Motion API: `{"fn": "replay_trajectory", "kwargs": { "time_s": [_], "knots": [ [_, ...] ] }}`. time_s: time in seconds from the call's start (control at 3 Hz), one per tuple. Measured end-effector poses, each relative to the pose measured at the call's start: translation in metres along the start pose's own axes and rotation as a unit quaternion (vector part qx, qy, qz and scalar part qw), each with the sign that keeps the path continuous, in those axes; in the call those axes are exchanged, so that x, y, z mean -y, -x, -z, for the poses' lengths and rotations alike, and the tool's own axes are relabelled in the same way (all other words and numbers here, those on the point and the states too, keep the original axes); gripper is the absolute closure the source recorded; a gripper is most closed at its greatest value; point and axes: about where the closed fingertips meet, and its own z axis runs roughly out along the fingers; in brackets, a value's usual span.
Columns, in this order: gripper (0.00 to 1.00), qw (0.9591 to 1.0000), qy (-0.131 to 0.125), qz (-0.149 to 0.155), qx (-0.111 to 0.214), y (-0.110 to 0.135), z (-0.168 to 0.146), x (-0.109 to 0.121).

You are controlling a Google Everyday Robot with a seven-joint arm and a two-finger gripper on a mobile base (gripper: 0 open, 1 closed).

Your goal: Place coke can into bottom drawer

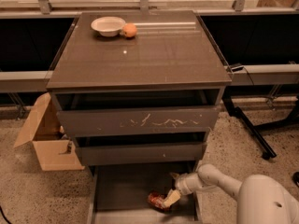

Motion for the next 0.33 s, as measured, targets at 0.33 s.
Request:
{"fn": "replay_trajectory", "kwargs": {
  "time_s": [0.33],
  "knots": [
    [0.0,0.998,-0.023,0.028,0.053,0.0157,0.0493,-0.0425]
  ]
}}
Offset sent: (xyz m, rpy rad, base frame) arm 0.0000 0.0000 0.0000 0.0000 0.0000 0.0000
